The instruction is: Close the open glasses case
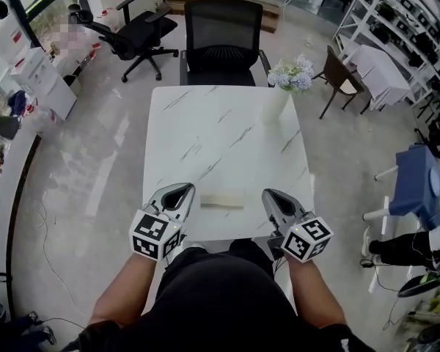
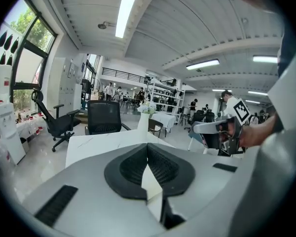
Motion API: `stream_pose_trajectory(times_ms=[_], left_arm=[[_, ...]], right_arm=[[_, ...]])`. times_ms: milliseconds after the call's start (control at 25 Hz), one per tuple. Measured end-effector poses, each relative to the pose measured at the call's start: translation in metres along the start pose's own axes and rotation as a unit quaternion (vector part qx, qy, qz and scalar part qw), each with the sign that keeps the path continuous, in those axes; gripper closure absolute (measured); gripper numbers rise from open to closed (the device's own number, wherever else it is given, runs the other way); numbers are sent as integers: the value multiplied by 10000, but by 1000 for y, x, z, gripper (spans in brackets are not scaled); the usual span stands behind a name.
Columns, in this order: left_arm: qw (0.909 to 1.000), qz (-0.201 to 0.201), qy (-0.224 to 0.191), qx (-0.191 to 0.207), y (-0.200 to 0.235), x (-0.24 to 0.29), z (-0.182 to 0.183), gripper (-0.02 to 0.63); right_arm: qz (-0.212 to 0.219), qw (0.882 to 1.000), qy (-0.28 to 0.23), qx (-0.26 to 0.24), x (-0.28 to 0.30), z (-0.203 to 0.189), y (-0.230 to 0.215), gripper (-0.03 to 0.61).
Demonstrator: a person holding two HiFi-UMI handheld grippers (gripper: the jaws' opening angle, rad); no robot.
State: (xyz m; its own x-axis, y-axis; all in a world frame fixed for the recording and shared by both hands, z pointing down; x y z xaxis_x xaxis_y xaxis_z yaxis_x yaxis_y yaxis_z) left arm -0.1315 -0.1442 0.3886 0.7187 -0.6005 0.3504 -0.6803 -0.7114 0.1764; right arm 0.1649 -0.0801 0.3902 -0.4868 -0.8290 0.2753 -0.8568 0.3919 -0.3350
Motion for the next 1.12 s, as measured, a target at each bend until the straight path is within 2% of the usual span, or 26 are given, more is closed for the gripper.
stream_pose_trajectory(times_ms=[240,680,1120], left_arm=[[9996,-78,67,258,-5,-1,-3,609],[9988,-129,38,475,-13,-2,6,609],[9987,-127,41,492,-13,-2,6,609]], right_arm=[[-102,9989,113,-442,-1,-6,9,577],[-138,9981,170,-570,-2,-5,11,578],[-97,9980,192,-598,2,-2,13,577]])
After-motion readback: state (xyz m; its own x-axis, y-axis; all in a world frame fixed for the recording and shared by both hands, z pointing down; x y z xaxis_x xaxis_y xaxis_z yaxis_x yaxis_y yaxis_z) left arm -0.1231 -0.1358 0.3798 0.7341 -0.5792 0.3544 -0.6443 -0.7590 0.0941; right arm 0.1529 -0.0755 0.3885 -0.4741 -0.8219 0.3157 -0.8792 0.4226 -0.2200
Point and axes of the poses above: the fingertips, and each gripper's own axes: x forward along the fingers, y to its left, z out of its top, the point moved 10 cm from there along -x, backward along the fingers, and after that the axes turned 1 degree about -x, right-handed, at the moved point
